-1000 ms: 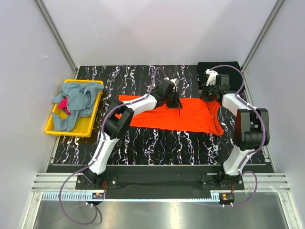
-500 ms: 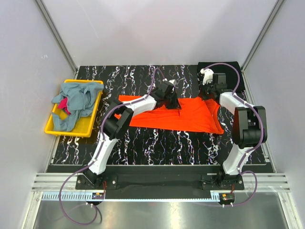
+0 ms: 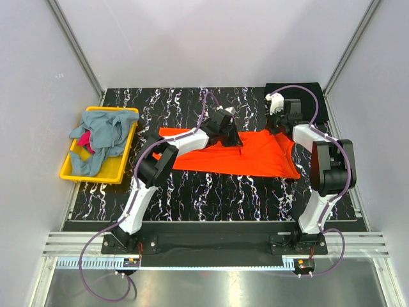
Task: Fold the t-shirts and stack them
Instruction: Fold the tshirt
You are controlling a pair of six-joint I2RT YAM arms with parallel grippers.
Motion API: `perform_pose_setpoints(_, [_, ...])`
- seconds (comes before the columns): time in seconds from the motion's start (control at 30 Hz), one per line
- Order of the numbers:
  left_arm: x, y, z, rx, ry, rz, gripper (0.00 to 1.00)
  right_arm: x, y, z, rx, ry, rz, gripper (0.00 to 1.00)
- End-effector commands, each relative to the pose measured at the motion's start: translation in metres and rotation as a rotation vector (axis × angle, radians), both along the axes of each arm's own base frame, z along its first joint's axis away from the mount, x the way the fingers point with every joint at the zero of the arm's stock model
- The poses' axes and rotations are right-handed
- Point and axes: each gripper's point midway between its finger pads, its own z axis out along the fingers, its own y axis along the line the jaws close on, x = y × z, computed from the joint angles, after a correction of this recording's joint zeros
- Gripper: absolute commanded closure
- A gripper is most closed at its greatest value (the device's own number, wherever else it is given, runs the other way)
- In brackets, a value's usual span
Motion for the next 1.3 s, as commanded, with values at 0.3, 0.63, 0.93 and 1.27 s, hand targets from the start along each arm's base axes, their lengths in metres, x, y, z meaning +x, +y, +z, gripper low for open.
perform_pose_setpoints(0.3, [0.018,0.012,0.029,-0.007,-0.072,0.106,1.00,0.015,-0.007,0.006,-0.058,-0.092,-0.017,0.97])
perform_pose_setpoints(0.63, [0.018,0.019,0.028,0.020,-0.059,0.152,0.93,0.015,0.006,-0.004,-0.037,-0.098,-0.017,0.93])
perform_pose_setpoints(0.93, [0.017,0.034,0.048,0.058,-0.077,0.160,0.76,0.019,0.008,0.020,0.124,0.058,-0.233,0.68])
perform_pose_setpoints(1.27, [-0.015,0.087,0.079,0.151,-0.156,0.170,0.68,-0.037,-0.009,0.021,0.316,0.236,-0.665,0.66])
